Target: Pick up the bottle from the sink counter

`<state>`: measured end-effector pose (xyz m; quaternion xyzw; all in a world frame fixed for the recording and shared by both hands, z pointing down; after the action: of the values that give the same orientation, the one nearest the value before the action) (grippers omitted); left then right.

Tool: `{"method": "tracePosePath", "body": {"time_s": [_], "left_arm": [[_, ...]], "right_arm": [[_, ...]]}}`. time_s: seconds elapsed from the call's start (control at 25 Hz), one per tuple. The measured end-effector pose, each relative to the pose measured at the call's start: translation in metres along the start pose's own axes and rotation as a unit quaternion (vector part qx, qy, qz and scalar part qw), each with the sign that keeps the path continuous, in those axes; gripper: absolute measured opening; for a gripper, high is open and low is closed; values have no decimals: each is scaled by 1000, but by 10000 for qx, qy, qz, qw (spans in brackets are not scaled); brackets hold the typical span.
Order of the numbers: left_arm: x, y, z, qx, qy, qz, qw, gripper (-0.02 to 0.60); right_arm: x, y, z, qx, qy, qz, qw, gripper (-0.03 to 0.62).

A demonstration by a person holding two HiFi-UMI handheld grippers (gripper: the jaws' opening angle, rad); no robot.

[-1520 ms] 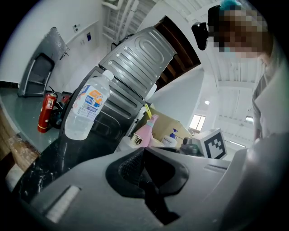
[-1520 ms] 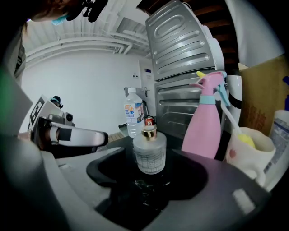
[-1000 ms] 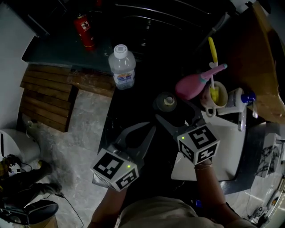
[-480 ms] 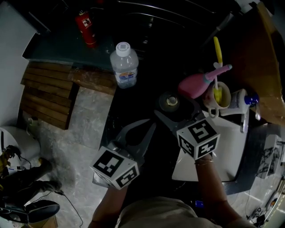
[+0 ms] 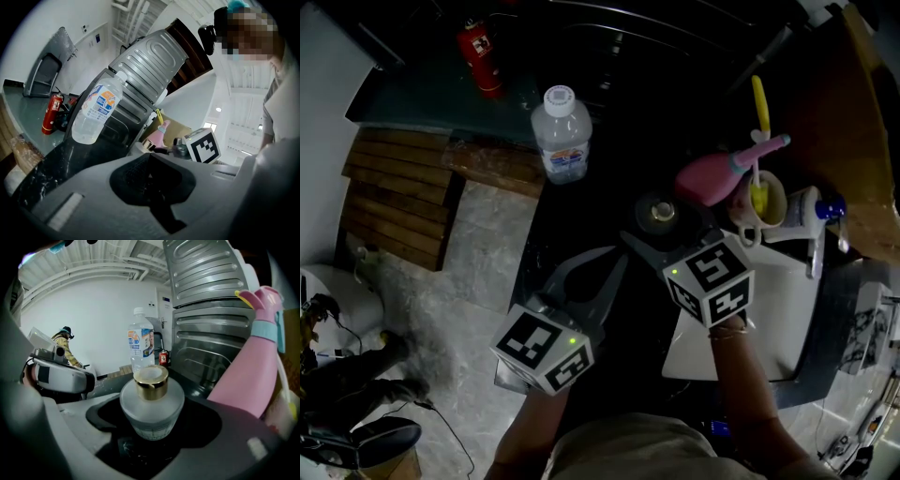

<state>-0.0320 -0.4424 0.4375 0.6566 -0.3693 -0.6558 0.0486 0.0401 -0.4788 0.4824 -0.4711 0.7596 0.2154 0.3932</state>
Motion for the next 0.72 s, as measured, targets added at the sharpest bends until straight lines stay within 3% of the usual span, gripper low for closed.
{"method": "tracePosePath", "body": {"time_s": [0.72], "left_arm": [[-3,-1,-1,-13,84,-37,10000,8]], "right_arm": [[-1,-4,-12,116,169,143,9997,336]]}}
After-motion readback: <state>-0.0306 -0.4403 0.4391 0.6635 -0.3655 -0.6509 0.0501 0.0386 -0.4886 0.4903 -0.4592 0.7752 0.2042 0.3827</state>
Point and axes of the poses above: the fingertips, and each gripper's own axes: z backward along the fingers, y to its left, x out of its top, the point moved 2 cm from there along z, backward along the fingers, and after that the axes turned 1 degree about z, right-handed, at the moved point
